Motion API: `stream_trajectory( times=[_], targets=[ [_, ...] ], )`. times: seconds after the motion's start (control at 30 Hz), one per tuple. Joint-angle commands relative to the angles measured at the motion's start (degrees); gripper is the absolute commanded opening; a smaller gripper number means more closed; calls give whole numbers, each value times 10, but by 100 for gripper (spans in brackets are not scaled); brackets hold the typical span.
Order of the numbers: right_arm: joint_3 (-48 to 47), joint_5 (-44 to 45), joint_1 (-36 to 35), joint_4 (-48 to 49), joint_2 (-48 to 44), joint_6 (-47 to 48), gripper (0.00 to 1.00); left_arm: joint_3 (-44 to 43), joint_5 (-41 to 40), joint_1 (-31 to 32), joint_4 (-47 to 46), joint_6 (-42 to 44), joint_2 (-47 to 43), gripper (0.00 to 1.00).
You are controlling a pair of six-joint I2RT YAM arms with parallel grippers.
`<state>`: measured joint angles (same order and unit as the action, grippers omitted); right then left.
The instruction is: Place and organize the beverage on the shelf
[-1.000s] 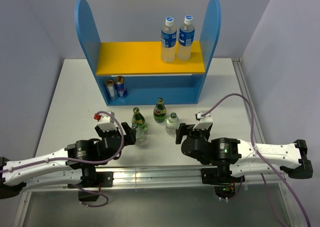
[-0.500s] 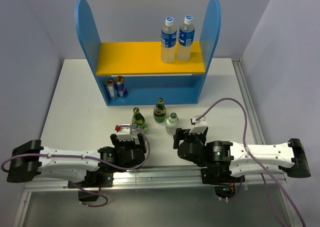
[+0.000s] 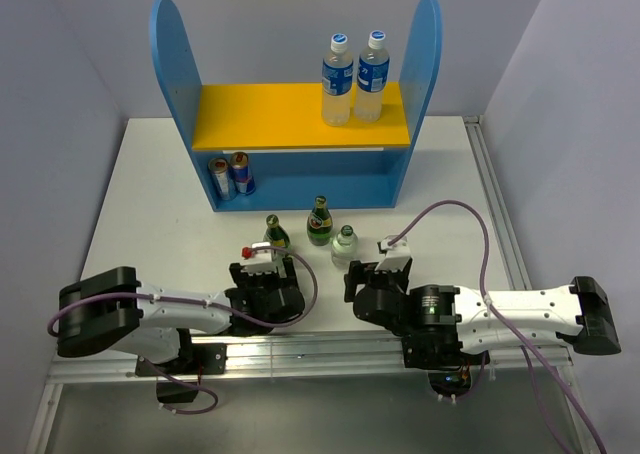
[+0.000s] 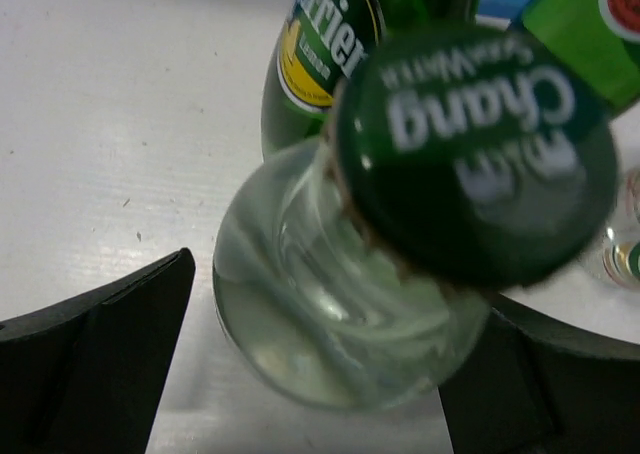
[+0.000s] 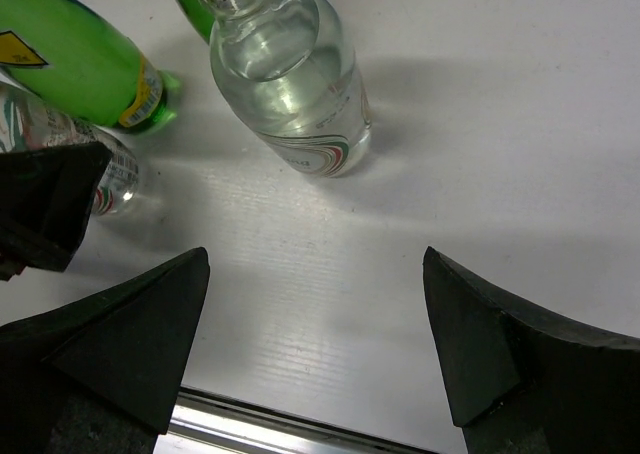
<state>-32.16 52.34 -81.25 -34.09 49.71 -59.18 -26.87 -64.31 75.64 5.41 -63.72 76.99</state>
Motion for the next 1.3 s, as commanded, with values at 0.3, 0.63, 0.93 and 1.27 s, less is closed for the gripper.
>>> stream_trajectory(
  times=[0.3, 0.63, 0.93, 1.27],
  targets=[
    [40, 17, -5, 155, 54, 47, 96, 36, 37, -100, -229, 160, 24, 30],
    [-30, 80, 49, 211, 267, 17, 99, 45, 32, -88, -156, 105, -38, 0],
    [-41, 121, 106, 315, 359, 65, 99, 64, 14, -60, -85, 57, -109, 0],
    [-42, 168, 144, 451, 439, 118, 94, 53, 1, -45, -31, 26, -125, 0]
  ],
)
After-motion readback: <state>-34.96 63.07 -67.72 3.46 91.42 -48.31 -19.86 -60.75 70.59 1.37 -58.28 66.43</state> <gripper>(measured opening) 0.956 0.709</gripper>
